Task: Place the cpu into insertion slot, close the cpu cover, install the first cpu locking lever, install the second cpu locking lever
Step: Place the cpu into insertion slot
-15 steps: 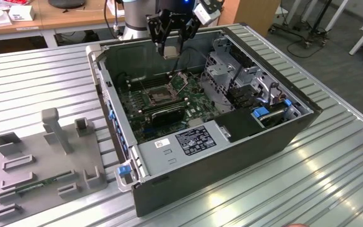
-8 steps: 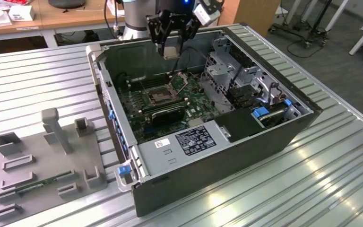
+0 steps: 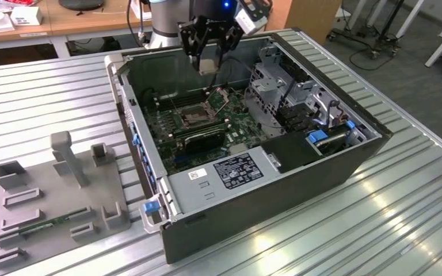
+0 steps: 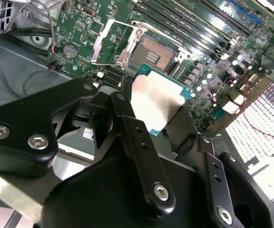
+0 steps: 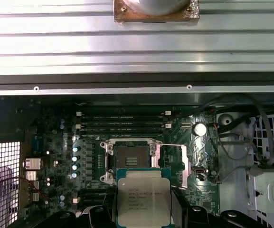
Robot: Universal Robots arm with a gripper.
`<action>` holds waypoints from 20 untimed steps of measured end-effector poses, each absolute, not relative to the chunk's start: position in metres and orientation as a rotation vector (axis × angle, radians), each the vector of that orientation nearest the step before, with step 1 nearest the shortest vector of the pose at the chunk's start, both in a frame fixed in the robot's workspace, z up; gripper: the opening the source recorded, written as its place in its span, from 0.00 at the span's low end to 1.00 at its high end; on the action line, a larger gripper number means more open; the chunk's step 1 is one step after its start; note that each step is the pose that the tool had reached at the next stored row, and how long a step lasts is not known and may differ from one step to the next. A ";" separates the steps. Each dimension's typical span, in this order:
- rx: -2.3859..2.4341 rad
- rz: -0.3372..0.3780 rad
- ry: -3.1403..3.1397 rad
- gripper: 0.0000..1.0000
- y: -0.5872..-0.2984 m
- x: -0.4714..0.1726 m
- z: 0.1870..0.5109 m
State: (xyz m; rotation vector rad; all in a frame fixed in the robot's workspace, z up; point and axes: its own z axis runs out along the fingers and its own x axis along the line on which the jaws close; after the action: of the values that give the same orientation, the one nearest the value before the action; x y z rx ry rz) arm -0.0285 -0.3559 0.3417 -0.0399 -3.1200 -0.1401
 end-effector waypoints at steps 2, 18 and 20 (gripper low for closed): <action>-0.040 -0.140 -3.120 0.54 -0.356 -0.029 0.340; -0.040 -0.140 -3.120 0.54 -0.356 -0.029 0.336; -0.040 -0.140 -3.120 0.54 -0.356 -0.029 0.333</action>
State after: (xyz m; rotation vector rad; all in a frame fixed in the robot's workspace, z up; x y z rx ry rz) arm -0.0286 -0.3559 0.3332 -0.0399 -3.1201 -0.1402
